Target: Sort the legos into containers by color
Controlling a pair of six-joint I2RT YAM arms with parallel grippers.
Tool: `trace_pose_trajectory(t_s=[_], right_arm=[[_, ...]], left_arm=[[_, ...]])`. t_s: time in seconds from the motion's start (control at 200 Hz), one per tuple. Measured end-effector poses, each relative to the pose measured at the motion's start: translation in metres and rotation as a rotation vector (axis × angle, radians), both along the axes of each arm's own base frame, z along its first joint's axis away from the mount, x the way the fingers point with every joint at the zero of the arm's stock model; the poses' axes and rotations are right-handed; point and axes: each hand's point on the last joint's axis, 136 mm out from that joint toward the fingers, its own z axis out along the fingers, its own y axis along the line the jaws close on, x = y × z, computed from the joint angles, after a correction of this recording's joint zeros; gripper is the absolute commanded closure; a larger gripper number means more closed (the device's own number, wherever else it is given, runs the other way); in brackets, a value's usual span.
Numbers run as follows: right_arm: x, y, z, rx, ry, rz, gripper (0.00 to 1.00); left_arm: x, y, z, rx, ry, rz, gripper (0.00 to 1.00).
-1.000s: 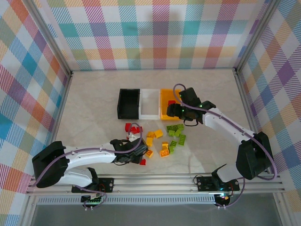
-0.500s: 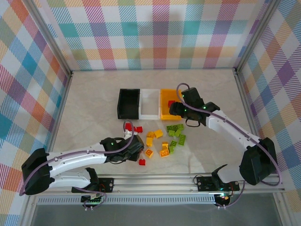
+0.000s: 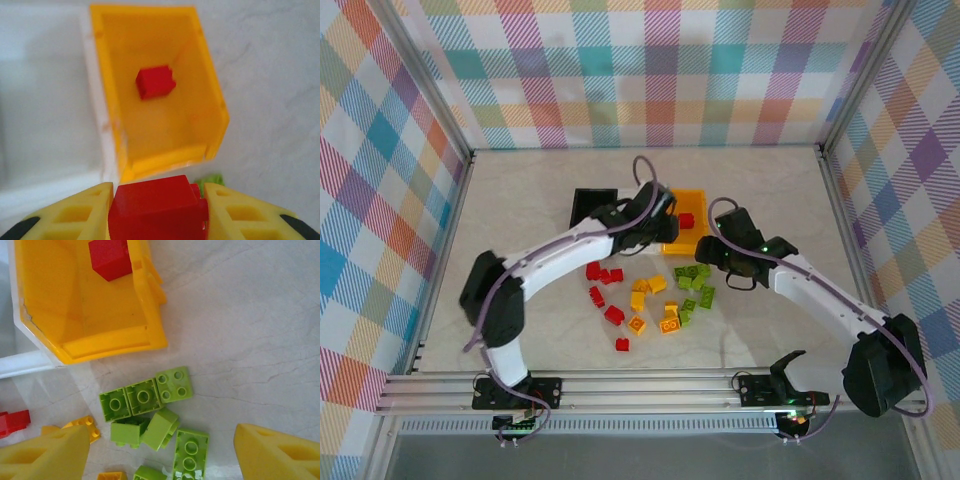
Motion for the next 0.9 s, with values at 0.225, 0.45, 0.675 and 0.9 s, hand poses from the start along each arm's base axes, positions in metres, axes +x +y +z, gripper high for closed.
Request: trace_pose_trajectory(t_s=[0.225, 0.45, 0.675, 0.9], right_arm=[[-0.008, -0.005, -0.002, 0.008, 0.007, -0.015, 0.23], [-0.016, -0.008, -0.016, 0.002, 0.045, -0.023, 0.22], [-0.023, -0.008, -0.026, 0.013, 0.077, -0.025, 0.22], [-0.028, -0.005, -0.03, 0.035, 0.103, -0.024, 0.23]], left_arm=[[0.063, -0.036, -0.012, -0.024, -0.003, 0.01, 0.65], [0.085, -0.058, -0.028, -0.007, 0.029, -0.001, 0.41], [0.091, -0.069, -0.015, -0.035, 0.03, -0.008, 0.17], [0.067, -0.059, 0.0, -0.075, 0.055, -0.026, 0.0]])
